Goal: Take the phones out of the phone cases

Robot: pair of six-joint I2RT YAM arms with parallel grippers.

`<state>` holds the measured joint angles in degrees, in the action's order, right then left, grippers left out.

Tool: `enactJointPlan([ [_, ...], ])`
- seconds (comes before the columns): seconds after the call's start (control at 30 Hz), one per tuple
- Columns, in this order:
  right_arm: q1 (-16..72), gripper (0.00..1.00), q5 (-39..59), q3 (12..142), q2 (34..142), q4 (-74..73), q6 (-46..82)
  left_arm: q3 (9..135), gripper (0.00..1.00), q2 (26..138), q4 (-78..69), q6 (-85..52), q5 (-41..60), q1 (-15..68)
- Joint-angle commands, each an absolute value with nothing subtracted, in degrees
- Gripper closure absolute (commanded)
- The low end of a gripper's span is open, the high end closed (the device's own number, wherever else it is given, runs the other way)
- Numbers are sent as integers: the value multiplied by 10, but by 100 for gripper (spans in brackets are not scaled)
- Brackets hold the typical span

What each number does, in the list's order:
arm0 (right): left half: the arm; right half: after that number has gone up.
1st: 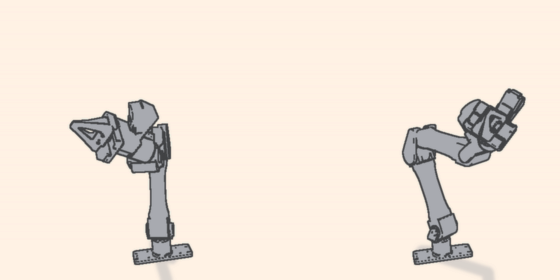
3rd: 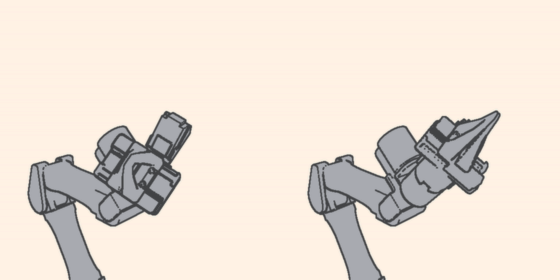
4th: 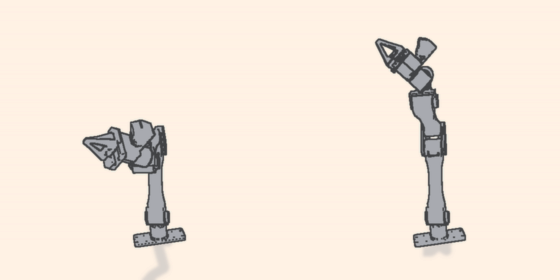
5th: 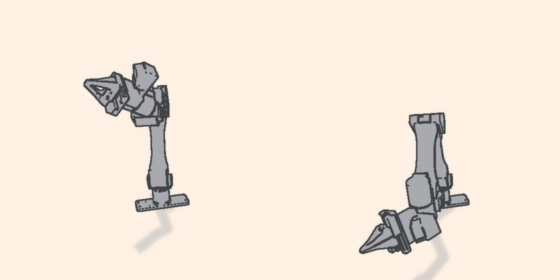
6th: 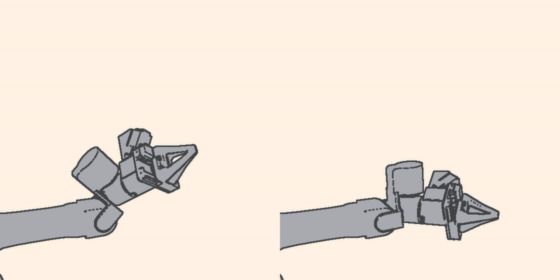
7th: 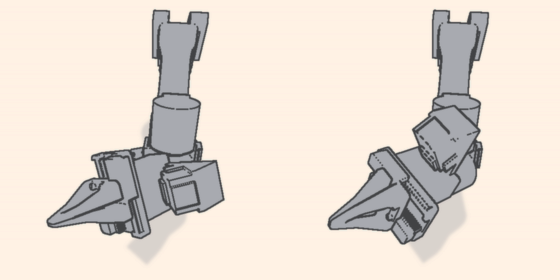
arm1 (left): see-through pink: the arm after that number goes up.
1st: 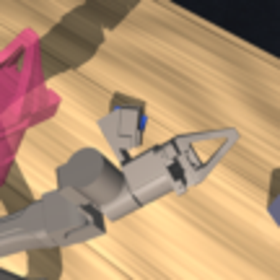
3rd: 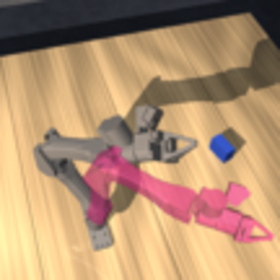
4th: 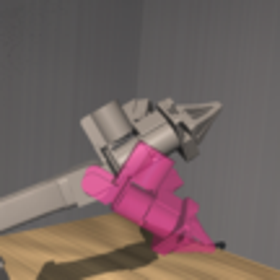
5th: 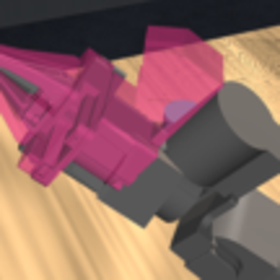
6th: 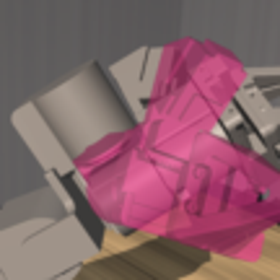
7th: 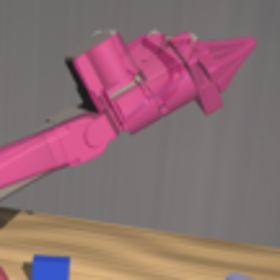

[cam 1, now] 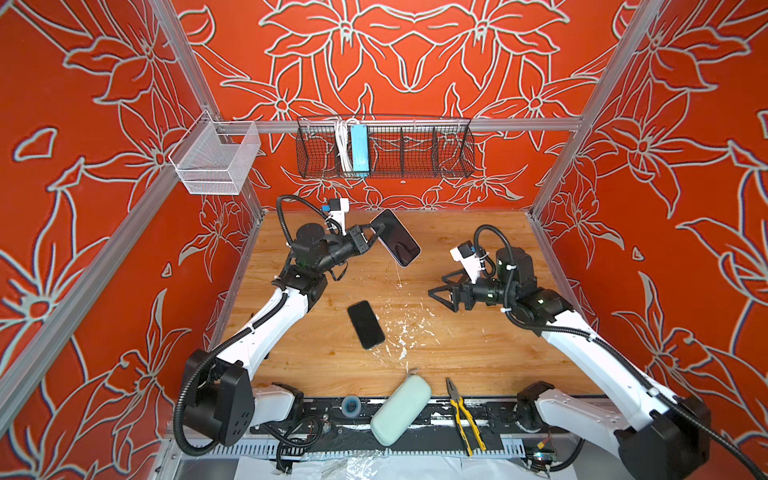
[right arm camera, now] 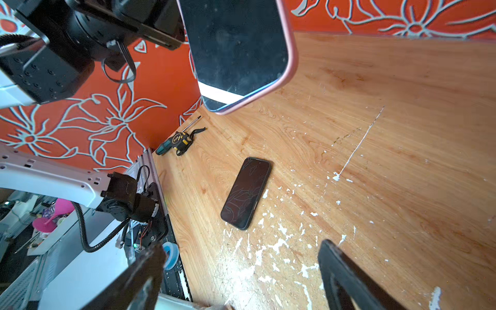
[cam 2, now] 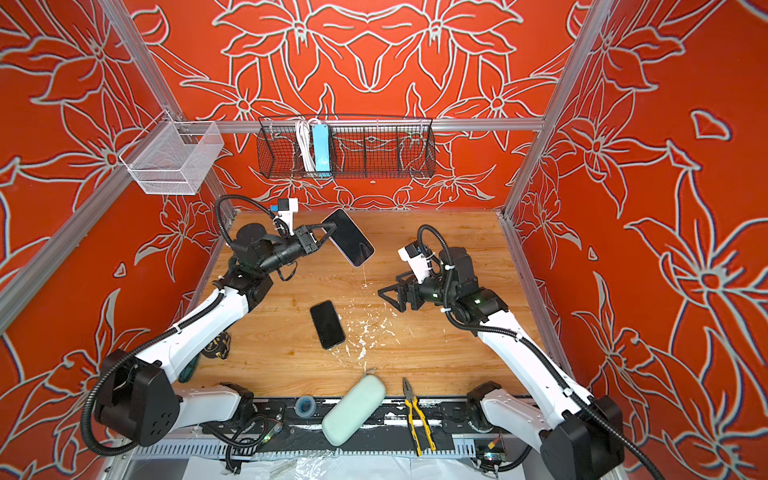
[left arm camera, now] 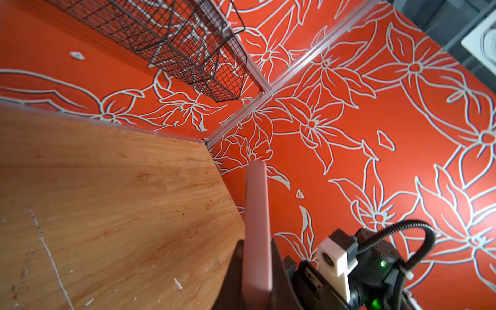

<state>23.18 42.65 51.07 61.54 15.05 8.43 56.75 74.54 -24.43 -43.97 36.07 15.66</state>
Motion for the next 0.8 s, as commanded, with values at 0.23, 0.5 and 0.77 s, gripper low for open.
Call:
enactJointPlan([
  [0.23, 229, 14, 452, 638, 678, 318, -84, 659, 100, 766, -74, -191, 530, 137],
  [0.5, 241, 16, 452, 698, 721, 371, -129, 715, 100, 812, -43, -163, 663, 97],
  [0.77, 273, 17, 425, 737, 747, 391, -151, 777, 100, 852, 57, -99, 753, 64],
])
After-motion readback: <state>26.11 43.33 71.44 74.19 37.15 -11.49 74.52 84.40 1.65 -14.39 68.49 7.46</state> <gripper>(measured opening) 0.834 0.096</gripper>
